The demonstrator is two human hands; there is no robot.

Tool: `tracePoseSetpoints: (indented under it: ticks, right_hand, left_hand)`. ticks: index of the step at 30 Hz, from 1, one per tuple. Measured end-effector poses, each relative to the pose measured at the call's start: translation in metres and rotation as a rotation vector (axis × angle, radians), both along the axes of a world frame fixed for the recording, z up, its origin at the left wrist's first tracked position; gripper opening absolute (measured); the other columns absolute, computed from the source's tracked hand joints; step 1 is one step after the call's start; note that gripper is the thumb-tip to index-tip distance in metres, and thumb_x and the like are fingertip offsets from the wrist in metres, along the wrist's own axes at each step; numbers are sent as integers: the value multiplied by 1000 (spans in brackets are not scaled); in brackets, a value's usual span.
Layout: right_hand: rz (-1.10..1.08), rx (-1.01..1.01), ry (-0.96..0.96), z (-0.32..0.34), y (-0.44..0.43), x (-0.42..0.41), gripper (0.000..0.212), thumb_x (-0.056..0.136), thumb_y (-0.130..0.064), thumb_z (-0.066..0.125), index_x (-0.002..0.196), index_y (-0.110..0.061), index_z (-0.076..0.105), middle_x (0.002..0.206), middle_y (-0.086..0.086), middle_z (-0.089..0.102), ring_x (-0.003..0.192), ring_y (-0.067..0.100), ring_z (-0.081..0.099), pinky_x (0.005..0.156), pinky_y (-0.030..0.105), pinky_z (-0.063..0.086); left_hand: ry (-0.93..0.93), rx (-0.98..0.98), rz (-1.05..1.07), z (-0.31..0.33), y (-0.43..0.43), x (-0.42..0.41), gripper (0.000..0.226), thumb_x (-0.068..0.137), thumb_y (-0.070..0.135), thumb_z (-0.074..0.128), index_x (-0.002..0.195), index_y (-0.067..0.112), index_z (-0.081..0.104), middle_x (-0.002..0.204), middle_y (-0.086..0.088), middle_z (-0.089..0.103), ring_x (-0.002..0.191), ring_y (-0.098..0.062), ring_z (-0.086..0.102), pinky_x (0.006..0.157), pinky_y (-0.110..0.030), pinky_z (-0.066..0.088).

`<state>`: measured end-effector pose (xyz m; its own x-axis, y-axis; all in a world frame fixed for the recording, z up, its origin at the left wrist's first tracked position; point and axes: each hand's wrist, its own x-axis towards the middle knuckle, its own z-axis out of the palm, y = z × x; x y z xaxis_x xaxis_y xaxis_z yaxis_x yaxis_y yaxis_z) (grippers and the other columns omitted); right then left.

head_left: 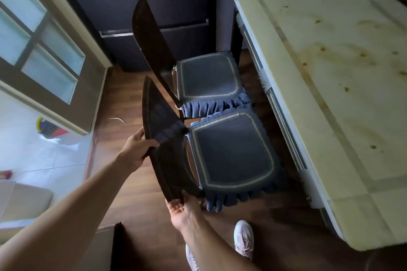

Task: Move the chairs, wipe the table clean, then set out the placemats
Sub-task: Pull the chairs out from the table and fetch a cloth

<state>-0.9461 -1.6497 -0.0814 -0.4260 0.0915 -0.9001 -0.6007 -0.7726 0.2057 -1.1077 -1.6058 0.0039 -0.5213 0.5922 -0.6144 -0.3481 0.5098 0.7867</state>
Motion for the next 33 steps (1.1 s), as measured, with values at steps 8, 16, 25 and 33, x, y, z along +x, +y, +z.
tracePoseSetpoints:
  ticks: [8, 16, 25, 33]
  right_hand:
    - [-101, 18, -39, 10, 14, 19, 7, 93, -2, 53, 92, 4, 57, 50, 19, 65, 36, 24, 62, 38, 35, 54]
    - [-149, 34, -36, 14, 52, 52, 12, 93, -2, 51, 86, 5, 57, 62, 19, 67, 69, 30, 58, 53, 37, 58]
    - [-240, 52, -52, 6, 104, 104, 19, 96, -5, 48, 83, 5, 57, 49, 19, 64, 72, 29, 57, 36, 37, 52]
    - [-284, 84, -101, -7, 148, 152, 17, 95, -5, 47, 86, 4, 57, 49, 18, 65, 68, 31, 61, 38, 37, 54]
  left_hand:
    - [17, 72, -15, 3, 20, 22, 50, 79, -20, 53, 115, 15, 57, 90, -4, 63, 79, -21, 60, 63, -23, 57]
    - [29, 78, -35, 5, 61, 57, 57, 77, -18, 56, 125, 12, 55, 86, -3, 66, 68, -16, 65, 58, -21, 58]
    - [39, 78, -113, -1, 119, 113, 50, 79, -16, 57, 122, 10, 54, 92, -7, 62, 74, -18, 65, 58, -20, 58]
    - [24, 75, -166, -12, 170, 163, 49, 79, -17, 57, 121, 9, 55, 89, -5, 66, 69, -12, 69, 67, -26, 60]
